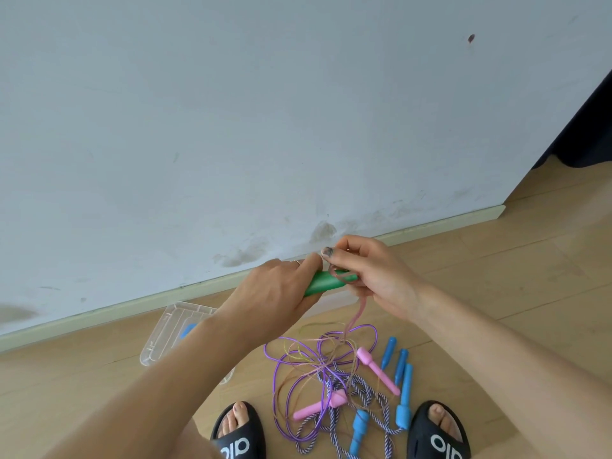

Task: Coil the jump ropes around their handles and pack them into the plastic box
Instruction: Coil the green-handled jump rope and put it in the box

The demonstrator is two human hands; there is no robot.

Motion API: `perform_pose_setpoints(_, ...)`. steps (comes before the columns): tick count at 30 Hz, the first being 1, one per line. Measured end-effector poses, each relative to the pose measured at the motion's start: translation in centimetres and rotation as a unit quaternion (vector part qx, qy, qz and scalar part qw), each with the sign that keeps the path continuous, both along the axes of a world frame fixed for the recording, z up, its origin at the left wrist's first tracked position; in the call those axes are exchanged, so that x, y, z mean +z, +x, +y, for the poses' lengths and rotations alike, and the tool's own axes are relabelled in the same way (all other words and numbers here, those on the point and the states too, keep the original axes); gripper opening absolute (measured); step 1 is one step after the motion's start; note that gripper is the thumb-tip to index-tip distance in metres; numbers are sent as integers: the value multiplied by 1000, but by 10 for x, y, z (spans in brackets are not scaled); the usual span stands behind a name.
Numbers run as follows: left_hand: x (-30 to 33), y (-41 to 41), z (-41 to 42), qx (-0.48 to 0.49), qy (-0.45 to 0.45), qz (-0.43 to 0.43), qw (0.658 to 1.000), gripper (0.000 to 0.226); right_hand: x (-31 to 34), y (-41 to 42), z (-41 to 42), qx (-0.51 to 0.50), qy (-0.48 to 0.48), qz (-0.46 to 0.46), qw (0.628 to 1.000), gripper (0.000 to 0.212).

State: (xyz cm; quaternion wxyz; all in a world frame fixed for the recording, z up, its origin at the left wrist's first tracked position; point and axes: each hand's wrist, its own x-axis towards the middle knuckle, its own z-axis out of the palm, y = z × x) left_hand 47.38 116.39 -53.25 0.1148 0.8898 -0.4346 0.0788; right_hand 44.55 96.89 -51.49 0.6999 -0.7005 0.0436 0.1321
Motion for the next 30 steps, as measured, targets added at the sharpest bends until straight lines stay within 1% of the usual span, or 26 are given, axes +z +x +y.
perform_pose_setpoints(2,-6,3,2,-7,43,-34,998,18,3,0,-1,8,-102,-59,993,27)
perform_pose_setpoints(3,-8,3,3,-7,73,-35,997,16,6,0,-2,3,-131,-82,988,28)
perform_pose_setpoints(5,-9,2,4,8,147,-3,989,16,14,0,-7,-4,-128,-101,987,26)
perform_pose_setpoints(6,-8,2,5,18,176,9,984,18,18,-1,-9,12,-119,-101,988,25)
perform_pose_setpoints(7,-8,2,6,23,182,11,983,19,21,-3,-9,43,-116,-97,988,22)
perform_pose_setpoints(10,-9,1,6,4,159,-2,987,25,22,-11,-5,135,-125,-70,980,11)
perform_pose_setpoints(12,-9,-3,3,6,186,20,982,32,24,-14,-5,153,-128,-62,978,5)
perform_pose_setpoints(14,-12,-4,3,33,206,44,977,42,28,-16,-9,162,-140,-67,975,3)
perform_pose_setpoints(15,-14,-2,4,54,210,52,975,44,29,-18,-10,166,-166,-70,969,5)
perform_pose_setpoints(16,-16,2,6,81,212,62,972,43,29,-21,-12,166,-212,-73,960,7)
perform_pose_setpoints(19,-20,16,16,162,207,112,958,36,14,-19,-23,139,-393,-55,907,13)
perform_pose_setpoints(20,-20,19,19,175,200,116,957,34,6,-16,-28,131,-428,-30,894,15)
perform_pose_setpoints(21,-19,21,20,181,194,112,958,33,-1,-15,-31,132,-433,0,892,17)
perform_pose_setpoints(22,-18,21,21,181,190,103,959,32,-7,-15,-33,137,-402,28,905,21)
perform_pose_setpoints(24,-16,19,17,172,179,81,965,32,-15,-14,-30,136,-268,79,951,36)
perform_pose_setpoints(25,-15,16,14,164,169,72,969,35,-17,-14,-26,126,-195,97,968,40)
perform_pose_setpoints(26,-14,13,11,153,156,67,974,41,-18,-13,-22,116,-147,102,977,38)
perform_pose_setpoints(27,-13,11,8,142,145,65,977,46,-19,-12,-18,105,-134,85,982,31)
perform_pose_setpoints(28,-12,10,7,133,137,69,979,49,-19,-9,-16,101,-166,45,980,21)
perform_pose_setpoints(29,-11,9,8,125,132,78,980,51,-20,-7,-14,101,-207,1,973,16)
perform_pose_setpoints(30,-10,9,9,117,126,92,981,51,-22,-5,-16,105,-237,-40,965,19)
